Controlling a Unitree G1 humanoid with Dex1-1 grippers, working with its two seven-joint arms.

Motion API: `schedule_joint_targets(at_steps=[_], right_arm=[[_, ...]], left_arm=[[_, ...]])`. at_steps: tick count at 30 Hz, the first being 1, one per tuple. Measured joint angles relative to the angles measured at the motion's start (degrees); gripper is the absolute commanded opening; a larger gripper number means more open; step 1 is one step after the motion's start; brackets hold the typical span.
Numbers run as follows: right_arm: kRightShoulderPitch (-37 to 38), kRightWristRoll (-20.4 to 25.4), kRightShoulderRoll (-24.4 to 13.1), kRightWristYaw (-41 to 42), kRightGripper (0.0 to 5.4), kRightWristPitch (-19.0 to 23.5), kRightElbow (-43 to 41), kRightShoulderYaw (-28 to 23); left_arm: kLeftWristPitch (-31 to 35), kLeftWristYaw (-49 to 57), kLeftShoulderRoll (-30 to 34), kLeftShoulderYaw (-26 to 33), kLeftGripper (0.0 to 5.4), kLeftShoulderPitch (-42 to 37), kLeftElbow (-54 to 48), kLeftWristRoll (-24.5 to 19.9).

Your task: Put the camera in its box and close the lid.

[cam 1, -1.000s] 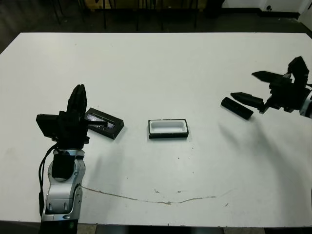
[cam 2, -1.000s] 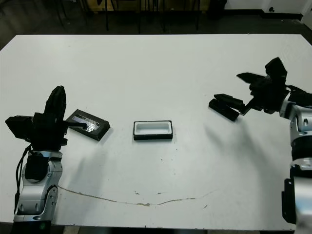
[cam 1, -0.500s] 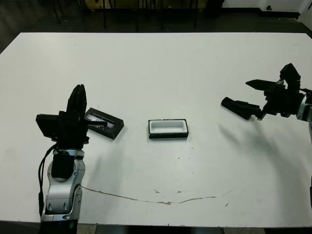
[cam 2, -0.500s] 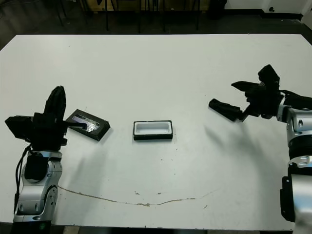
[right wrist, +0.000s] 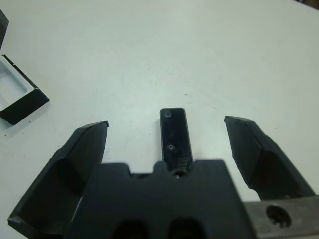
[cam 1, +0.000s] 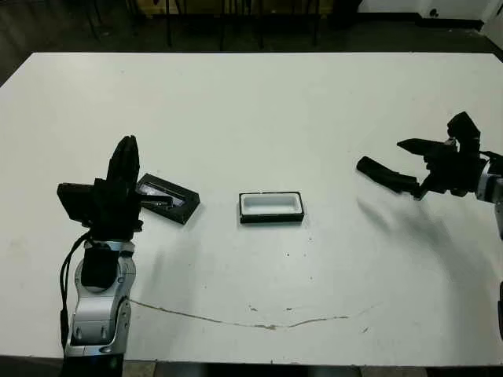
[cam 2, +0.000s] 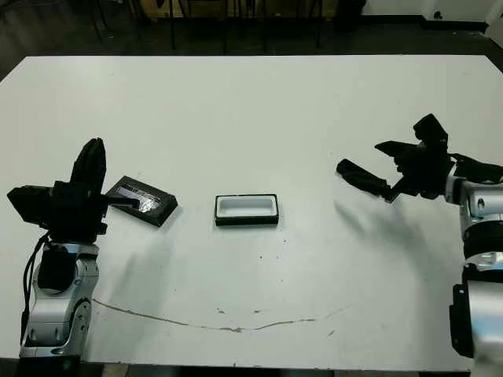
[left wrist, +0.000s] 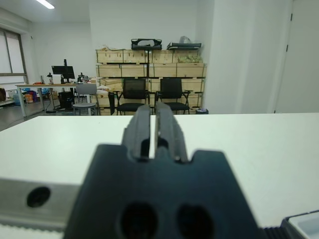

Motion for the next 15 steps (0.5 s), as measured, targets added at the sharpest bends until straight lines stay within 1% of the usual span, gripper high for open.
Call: schedule_joint_targets(at_steps=[9,15], right_arm=[[0.5,-0.2,0.4,-0.5,5.39,2.2,0.1,0.0],[1.2,-0.2,1.9,-0.7,5.39,2.2,0.6,-0.1]], left_arm=[[0.5,0.0,0.0,0.1,0.0,0.0,-0.2,0.0],[0.4,-0.3,0.0,0.2,0.0,0.0,-0.2,-0.2]])
